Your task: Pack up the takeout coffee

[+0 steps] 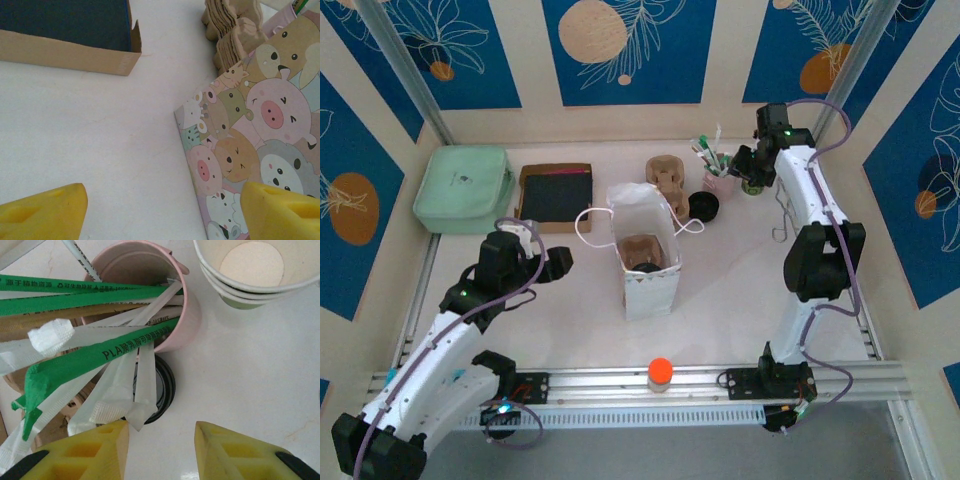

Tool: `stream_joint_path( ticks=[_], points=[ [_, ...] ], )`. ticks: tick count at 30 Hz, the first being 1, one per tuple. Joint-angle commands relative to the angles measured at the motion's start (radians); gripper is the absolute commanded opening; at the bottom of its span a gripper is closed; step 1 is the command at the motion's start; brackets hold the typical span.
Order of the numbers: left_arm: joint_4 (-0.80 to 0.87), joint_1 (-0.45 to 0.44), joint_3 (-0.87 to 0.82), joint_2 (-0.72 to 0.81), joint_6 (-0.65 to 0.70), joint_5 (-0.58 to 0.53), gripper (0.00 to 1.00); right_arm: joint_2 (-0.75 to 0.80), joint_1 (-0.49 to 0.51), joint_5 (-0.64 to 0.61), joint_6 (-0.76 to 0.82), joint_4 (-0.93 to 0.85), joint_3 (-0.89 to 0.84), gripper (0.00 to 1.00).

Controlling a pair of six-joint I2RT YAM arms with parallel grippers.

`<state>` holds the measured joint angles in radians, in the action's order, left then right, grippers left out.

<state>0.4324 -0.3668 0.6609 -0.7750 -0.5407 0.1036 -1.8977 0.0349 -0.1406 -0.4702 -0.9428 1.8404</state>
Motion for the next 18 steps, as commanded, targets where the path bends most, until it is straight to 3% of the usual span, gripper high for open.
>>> stream_joint_path(
  ticks=[1,18],
  points=[
    [0.013,0.011,-0.001,0.007,0.008,0.014,0.8,-0.022,-0.006,0.034,0.01,-0.011,0.038,0.39],
    [0.017,0.01,0.016,-0.006,0.015,0.002,0.79,-0.085,-0.005,0.044,0.016,-0.03,0.088,0.27]
  ],
)
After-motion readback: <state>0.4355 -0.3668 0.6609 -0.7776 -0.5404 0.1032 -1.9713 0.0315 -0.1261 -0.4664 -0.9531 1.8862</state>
